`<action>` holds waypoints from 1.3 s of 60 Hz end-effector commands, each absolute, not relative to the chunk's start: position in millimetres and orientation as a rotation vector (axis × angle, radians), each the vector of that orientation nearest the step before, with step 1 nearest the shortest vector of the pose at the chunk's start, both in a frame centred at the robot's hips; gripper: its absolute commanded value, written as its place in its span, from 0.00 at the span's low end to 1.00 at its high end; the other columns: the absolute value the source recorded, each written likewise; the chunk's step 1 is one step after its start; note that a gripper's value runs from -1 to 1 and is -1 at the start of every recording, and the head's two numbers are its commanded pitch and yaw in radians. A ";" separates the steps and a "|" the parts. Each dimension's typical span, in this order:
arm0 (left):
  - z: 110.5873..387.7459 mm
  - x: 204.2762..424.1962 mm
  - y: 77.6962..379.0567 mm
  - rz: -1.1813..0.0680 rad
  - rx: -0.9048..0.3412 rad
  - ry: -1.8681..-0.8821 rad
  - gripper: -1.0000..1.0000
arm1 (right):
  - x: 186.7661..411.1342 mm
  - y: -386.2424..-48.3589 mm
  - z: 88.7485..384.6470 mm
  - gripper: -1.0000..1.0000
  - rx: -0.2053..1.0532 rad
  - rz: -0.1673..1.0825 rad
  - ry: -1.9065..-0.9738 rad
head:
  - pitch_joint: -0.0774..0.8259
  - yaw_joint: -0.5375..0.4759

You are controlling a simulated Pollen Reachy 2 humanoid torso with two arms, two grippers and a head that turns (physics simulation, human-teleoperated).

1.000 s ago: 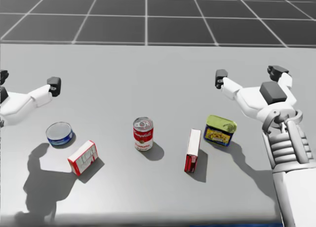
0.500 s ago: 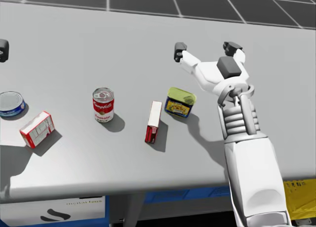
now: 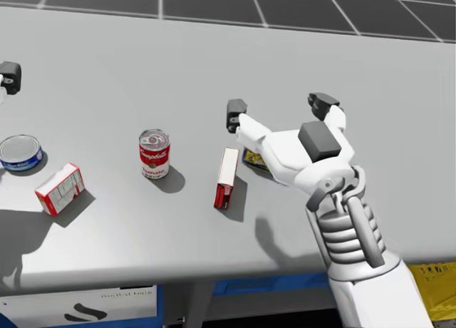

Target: Pick up the pudding box and lift it.

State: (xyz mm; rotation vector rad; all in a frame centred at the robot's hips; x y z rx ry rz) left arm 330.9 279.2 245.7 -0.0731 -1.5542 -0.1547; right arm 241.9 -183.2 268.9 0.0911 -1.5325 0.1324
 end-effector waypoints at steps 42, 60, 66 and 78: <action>243.8 332.0 279.2 -0.162 -0.062 -1.548 0.00 | 200.4 -92.2 171.1 0.00 0.208 -0.061 -1.308 | 0.85 0.33; 243.3 331.3 277.4 -0.163 -0.064 -1.548 0.00 | 228.9 -87.8 158.2 0.00 0.106 -0.084 -1.296 | 0.85 0.33; 243.3 331.3 277.4 -0.163 -0.064 -1.548 0.00 | 237.1 -89.0 156.0 0.00 0.096 -0.088 -1.272 | 0.85 0.33; 243.3 331.3 277.4 -0.163 -0.064 -1.548 0.00 | 236.6 -90.4 152.4 1.00 0.114 -0.067 -1.253 | 0.84 0.32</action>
